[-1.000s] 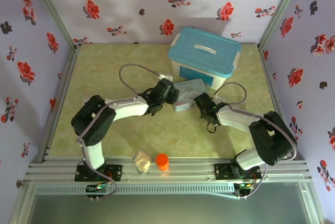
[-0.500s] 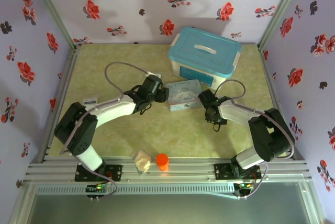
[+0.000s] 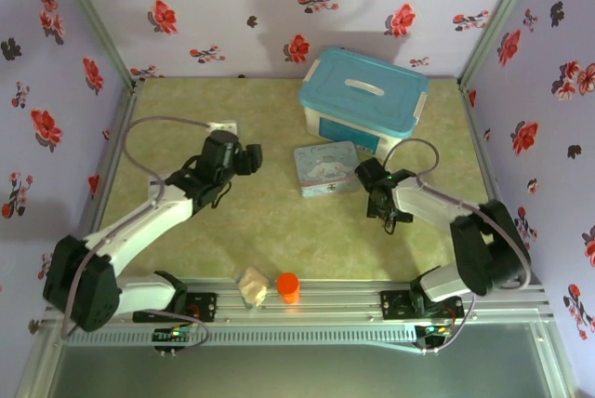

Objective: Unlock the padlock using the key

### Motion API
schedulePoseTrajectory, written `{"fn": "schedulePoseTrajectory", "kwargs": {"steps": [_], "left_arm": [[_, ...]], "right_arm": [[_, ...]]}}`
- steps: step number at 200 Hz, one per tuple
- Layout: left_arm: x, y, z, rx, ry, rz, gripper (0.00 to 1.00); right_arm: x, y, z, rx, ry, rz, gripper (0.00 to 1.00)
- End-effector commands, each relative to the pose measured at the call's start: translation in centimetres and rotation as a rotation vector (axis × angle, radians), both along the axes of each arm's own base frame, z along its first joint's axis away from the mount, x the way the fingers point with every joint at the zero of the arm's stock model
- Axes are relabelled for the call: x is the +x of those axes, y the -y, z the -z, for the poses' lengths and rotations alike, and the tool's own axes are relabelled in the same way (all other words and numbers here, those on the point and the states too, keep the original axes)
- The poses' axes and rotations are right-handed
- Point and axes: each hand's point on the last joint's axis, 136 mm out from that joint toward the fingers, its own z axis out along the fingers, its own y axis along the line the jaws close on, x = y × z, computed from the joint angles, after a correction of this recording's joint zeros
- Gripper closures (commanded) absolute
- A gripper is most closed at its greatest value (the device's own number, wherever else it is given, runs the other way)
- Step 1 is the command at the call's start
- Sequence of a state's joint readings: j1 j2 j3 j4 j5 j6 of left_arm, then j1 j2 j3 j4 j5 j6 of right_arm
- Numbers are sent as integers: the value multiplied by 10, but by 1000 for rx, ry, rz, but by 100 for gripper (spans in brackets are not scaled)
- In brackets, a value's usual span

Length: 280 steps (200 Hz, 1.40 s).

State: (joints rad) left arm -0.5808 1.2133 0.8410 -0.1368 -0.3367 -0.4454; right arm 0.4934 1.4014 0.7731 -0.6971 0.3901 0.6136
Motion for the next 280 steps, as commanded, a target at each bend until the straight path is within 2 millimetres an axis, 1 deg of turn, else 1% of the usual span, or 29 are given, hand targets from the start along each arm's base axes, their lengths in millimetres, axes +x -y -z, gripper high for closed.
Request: {"fn": "schedulePoseTrajectory", "kwargs": {"steps": [1, 9, 18, 31, 37, 42, 47, 57, 61, 65, 72, 83, 96, 113, 120, 132, 142, 149, 158, 177, 196, 204, 212, 220, 228, 244, 256, 267, 280], "left_arm": [[-8, -60, 6, 203, 60, -153, 8], [-7, -82, 11, 247, 94, -213, 7], [-8, -100, 16, 295, 132, -246, 8], [-11, -122, 23, 339, 171, -284, 9], [-13, -131, 28, 341, 180, -301, 9], [-11, -139, 26, 336, 194, -320, 7], [-11, -144, 27, 338, 187, -328, 7], [-7, -151, 28, 364, 200, -333, 7], [-5, -154, 29, 380, 210, -334, 7], [-3, -157, 30, 382, 222, -343, 7], [1, -164, 39, 408, 214, -348, 6], [7, -174, 56, 402, 165, -361, 6], [11, -184, 74, 356, 137, -396, 6], [18, -182, 74, 279, 186, -370, 5], [21, -183, 66, 236, 256, -375, 5], [23, -190, 71, 224, 223, -385, 6], [27, -189, 72, 229, 217, -363, 6], [30, -185, 71, 234, 222, -335, 5], [31, -184, 71, 242, 229, -320, 5], [33, -191, 69, 239, 254, -334, 5], [37, -199, 84, 186, 279, -329, 5], [37, -202, 91, 167, 285, -335, 5], [41, -200, 90, 171, 311, -325, 5], [40, -199, 91, 169, 302, -319, 5], [39, -200, 94, 172, 286, -322, 4], [46, -195, 99, 192, 244, -294, 1], [50, -192, 99, 203, 230, -284, 0], [50, -192, 98, 205, 231, -283, 0], [50, -192, 98, 205, 231, -283, 0]], "right_arm": [[34, 17, -57, -87, 229, -5, 16], [47, 25, -72, -113, 313, -17, 15], [59, 35, -90, -168, 433, -14, 15], [69, 43, -107, -121, 524, 10, 15], [73, 46, -106, -103, 555, 0, 15], [81, 45, -108, -88, 604, -25, 15], [85, 46, -101, -91, 640, -57, 15], [92, 47, -93, -131, 722, -113, 15], [96, 47, -95, -154, 764, -132, 15], [95, 49, -90, -174, 789, -139, 14], [97, 56, -87, -190, 841, -114, 10], [100, 69, -76, -182, 871, -43, 9], [107, 77, -76, -200, 860, -1, 8], [117, 73, -74, -141, 904, -56, 8], [121, 74, -76, -144, 920, -65, 8], [122, 89, -71, -135, 926, 3, 7], [122, 106, -64, -135, 936, 81, 5], [125, 110, -63, -111, 959, 92, 4], [128, 107, -61, -84, 935, 73, 4], [138, 106, -55, -69, 884, 59, 2], [147, 100, -49, -49, 831, 25, 1], [145, 100, -49, -44, 834, 24, 1], [144, 99, -48, -31, 843, 13, 1], [144, 90, -41, 17, 847, -37, 1], [147, 87, -43, 29, 914, -63, 1], [144, 90, -37, 39, 839, -46, 1], [146, 91, -41, 30, 896, -48, 1], [144, 90, -38, 31, 868, -51, 1], [145, 90, -41, 29, 875, -52, 1]]}}
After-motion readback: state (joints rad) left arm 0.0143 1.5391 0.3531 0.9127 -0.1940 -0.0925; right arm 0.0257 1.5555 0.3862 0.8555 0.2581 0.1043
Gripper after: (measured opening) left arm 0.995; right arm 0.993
